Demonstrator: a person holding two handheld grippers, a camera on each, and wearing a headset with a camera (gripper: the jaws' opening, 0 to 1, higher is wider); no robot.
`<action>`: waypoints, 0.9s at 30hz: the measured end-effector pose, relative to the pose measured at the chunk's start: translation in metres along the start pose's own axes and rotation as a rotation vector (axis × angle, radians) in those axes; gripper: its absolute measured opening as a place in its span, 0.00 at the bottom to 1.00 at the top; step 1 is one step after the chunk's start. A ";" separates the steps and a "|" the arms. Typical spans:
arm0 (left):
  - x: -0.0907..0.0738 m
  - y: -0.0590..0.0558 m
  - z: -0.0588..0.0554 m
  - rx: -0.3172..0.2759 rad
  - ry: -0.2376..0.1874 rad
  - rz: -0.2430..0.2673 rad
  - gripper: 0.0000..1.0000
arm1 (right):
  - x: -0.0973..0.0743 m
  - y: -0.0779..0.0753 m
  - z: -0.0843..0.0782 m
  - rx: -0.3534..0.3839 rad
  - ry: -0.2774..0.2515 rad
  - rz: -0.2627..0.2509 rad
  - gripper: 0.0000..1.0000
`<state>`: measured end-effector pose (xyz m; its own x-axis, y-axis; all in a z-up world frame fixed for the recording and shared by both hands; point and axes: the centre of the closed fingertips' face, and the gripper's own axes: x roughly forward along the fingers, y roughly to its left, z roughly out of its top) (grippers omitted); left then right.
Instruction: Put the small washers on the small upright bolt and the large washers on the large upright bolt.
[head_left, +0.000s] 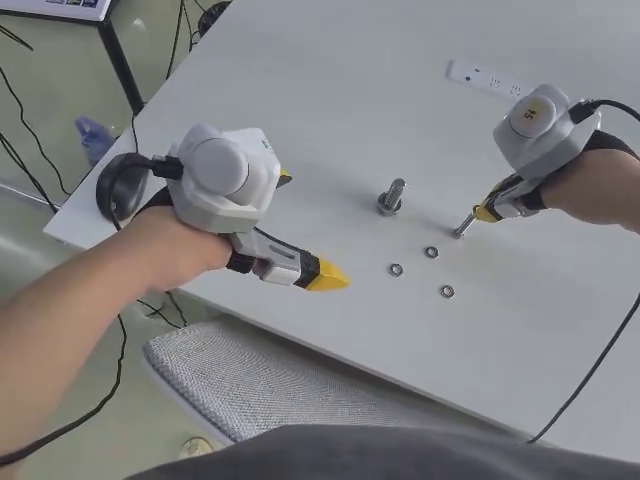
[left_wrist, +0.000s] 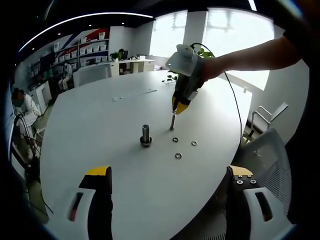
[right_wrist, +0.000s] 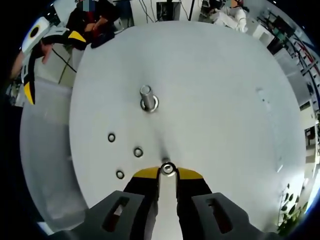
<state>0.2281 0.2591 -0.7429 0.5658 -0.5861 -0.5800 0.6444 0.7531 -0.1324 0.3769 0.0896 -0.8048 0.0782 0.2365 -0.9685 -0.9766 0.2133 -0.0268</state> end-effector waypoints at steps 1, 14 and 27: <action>0.000 0.000 0.000 -0.001 -0.001 0.000 0.95 | 0.000 0.001 0.000 -0.001 0.002 0.000 0.12; 0.001 0.003 0.000 -0.007 0.002 0.000 0.95 | 0.007 -0.001 -0.001 0.001 0.007 0.002 0.12; 0.002 0.004 -0.002 -0.011 0.010 -0.005 0.92 | 0.012 -0.001 -0.001 -0.005 0.020 0.006 0.12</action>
<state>0.2303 0.2616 -0.7463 0.5573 -0.5873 -0.5869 0.6415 0.7533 -0.1446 0.3788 0.0913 -0.8162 0.0683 0.2187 -0.9734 -0.9781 0.2069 -0.0222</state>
